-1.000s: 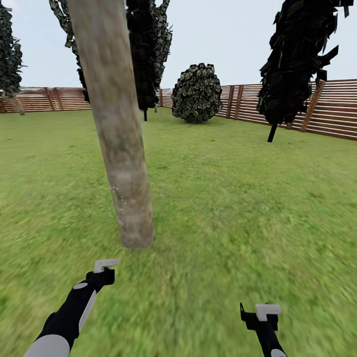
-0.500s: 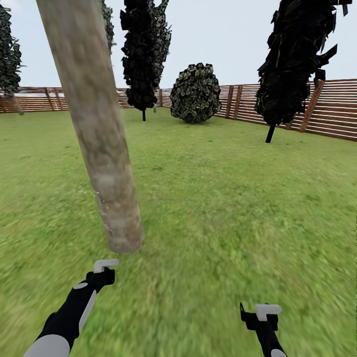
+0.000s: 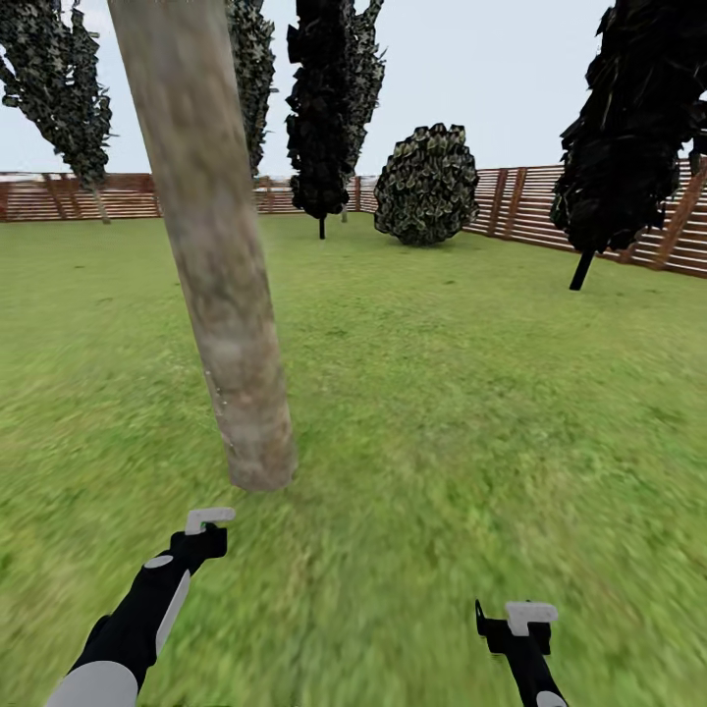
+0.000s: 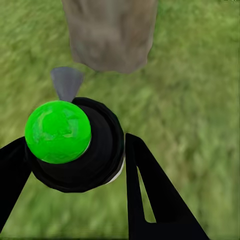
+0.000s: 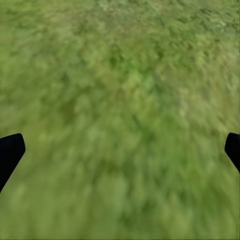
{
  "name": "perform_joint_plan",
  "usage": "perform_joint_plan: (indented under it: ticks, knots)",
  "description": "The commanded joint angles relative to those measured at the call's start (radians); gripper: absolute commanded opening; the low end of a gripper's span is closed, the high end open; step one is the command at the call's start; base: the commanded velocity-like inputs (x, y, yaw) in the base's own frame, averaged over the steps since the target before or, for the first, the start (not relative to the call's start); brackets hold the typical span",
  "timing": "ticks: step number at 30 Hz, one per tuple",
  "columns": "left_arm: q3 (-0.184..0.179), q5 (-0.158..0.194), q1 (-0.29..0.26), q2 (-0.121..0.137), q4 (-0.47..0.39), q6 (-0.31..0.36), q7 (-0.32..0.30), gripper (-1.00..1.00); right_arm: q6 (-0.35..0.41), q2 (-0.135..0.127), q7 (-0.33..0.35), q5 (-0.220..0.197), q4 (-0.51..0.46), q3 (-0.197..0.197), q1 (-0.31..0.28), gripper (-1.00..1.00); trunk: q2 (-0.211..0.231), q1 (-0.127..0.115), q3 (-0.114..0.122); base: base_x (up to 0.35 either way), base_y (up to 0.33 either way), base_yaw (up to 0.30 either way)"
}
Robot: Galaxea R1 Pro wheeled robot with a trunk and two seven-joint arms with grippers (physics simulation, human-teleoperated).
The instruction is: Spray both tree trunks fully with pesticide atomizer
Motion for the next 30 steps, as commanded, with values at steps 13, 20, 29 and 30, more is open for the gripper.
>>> perform_joint_plan:
  ticks: [13,20,29,30]
  knots:
    - [0.000,0.000,0.000,0.000,0.000,0.001,0.000,-1.00,0.000,0.000,0.000,0.000,0.000,0.000,0.000,1.00,0.000,0.000,0.000,0.124,-0.270,0.188]
    - [0.000,0.000,0.000,0.000,0.000,0.001,0.000,-1.00,0.000,0.000,0.000,0.000,0.000,0.000,0.000,1.00,0.000,0.000,0.000,0.006,-0.270,0.025]
    - [0.000,0.000,0.000,0.000,0.000,0.001,0.000,-1.00,0.000,0.000,0.000,0.000,0.000,0.000,0.000,1.00,0.000,0.000,0.000,0.006,-0.272,0.240]
    - [0.000,0.000,0.000,0.000,0.000,0.001,0.000,-1.00,0.000,0.000,0.000,0.000,0.000,0.000,0.000,1.00,0.000,0.000,0.000,0.059,-0.273,0.276]
